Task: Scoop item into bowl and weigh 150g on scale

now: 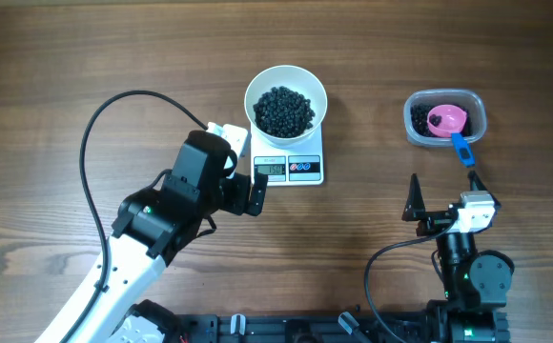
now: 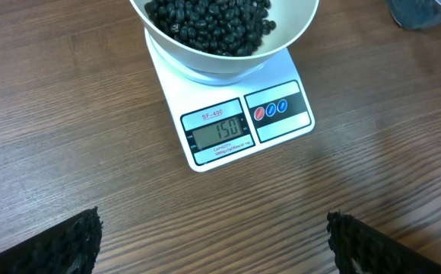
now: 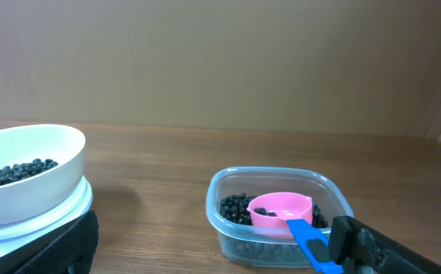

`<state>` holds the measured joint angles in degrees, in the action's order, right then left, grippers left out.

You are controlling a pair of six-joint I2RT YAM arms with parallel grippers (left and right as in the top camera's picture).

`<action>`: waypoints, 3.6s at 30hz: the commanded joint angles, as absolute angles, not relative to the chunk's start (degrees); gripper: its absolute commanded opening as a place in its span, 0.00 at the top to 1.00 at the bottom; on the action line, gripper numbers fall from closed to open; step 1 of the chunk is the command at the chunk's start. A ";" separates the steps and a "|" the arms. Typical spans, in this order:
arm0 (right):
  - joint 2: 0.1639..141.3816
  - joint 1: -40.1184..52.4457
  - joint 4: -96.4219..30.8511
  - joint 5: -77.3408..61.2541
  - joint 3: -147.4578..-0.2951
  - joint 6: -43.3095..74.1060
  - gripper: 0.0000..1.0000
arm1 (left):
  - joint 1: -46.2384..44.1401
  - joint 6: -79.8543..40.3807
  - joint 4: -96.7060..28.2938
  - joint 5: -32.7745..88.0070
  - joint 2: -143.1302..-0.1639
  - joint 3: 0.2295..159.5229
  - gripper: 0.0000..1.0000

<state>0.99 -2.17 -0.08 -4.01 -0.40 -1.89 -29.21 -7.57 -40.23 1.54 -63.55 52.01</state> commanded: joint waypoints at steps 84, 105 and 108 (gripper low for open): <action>0.21 -1.78 0.01 -3.64 -0.30 -3.01 0.00 | -7.33 -13.91 -22.41 -1.34 -25.63 30.76 0.00; 0.21 -1.78 0.01 -3.64 -0.30 -2.98 0.00 | -2.20 -13.74 -10.66 2.09 -4.67 12.25 0.00; 0.21 -1.78 0.01 -3.64 -0.30 -2.98 0.00 | -0.89 -13.74 -8.91 2.11 -2.52 10.37 0.00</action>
